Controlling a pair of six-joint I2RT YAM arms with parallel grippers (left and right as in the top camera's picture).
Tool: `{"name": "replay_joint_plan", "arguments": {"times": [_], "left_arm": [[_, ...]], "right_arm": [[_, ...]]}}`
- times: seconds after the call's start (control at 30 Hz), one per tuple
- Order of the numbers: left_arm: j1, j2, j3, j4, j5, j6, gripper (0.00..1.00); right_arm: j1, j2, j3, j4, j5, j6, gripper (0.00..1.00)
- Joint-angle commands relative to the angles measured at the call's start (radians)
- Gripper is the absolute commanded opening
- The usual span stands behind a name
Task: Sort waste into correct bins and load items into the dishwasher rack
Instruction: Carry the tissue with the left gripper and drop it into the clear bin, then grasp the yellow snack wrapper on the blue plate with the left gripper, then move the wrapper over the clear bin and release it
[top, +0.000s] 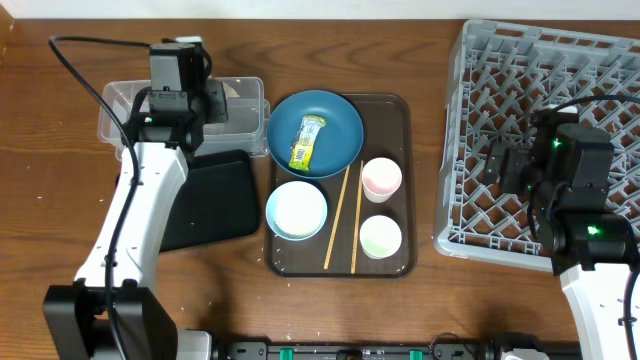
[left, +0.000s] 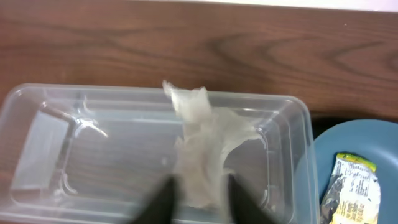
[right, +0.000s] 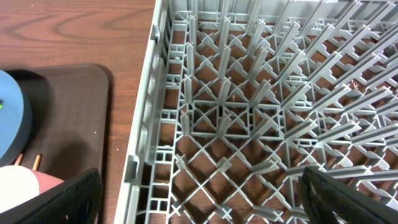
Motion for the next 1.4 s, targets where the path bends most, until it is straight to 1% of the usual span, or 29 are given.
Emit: {"name": "replay_joint_plan", "arguments": {"times": [0.0,0.07,0.17,0.23,0.37,0.47,0.57,0.67,0.9,0.93,1.0,1.1,1.17,1.2,1.37], "left_arm": [[0.002,0.014,0.0,-0.006,0.029,-0.005,0.54],[-0.008,0.014,0.0,-0.004,0.112,-0.005,0.59],[-0.045,0.018,0.0,-0.008,0.246,-0.004,0.59],[-0.079,0.029,0.0,-0.008,0.293,-0.003,0.59],[-0.165,0.087,0.0,-0.007,0.295,0.031,0.61],[-0.223,0.152,0.0,-0.004,0.295,0.034,0.65],[-0.267,0.231,0.0,0.015,0.295,0.034,0.66],[-0.294,0.304,0.0,0.045,0.295,0.034,0.69],[-0.325,0.426,0.0,0.083,0.272,0.034,0.69],[-0.325,0.436,0.0,0.082,0.264,0.033,0.66],[-0.325,0.443,0.0,0.079,0.241,0.033,0.51],[-0.325,0.436,0.0,0.079,0.224,0.034,0.22],[-0.324,0.419,0.001,0.079,0.224,0.033,0.09],[-0.324,0.406,0.001,0.079,0.223,0.033,0.06],[-0.317,0.281,0.005,0.075,0.222,0.033,0.06]], "right_arm": [[0.012,-0.003,0.024,0.001,0.003,-0.012,0.99],[0.012,-0.003,0.024,0.001,0.003,-0.012,0.99],[0.012,-0.003,0.024,0.002,0.003,-0.012,0.99],[0.012,-0.003,0.024,0.006,0.002,-0.012,0.99],[0.012,-0.003,0.024,0.016,0.002,-0.012,0.99],[0.012,-0.003,0.024,0.015,0.002,-0.012,0.99],[0.012,-0.003,0.024,0.015,0.002,-0.012,0.99],[0.012,-0.003,0.024,0.014,0.002,-0.012,0.99],[0.012,-0.003,0.024,0.011,0.002,-0.012,0.99],[0.012,-0.003,0.024,0.011,0.002,-0.012,0.99],[0.012,-0.003,0.024,0.011,0.002,-0.012,0.99],[0.012,-0.003,0.023,0.011,0.002,-0.012,0.99],[0.012,-0.003,0.024,0.011,0.002,-0.012,0.99],[0.012,-0.003,0.024,0.01,0.002,-0.012,0.99],[0.012,-0.003,0.024,0.01,0.003,-0.012,0.99]]}}
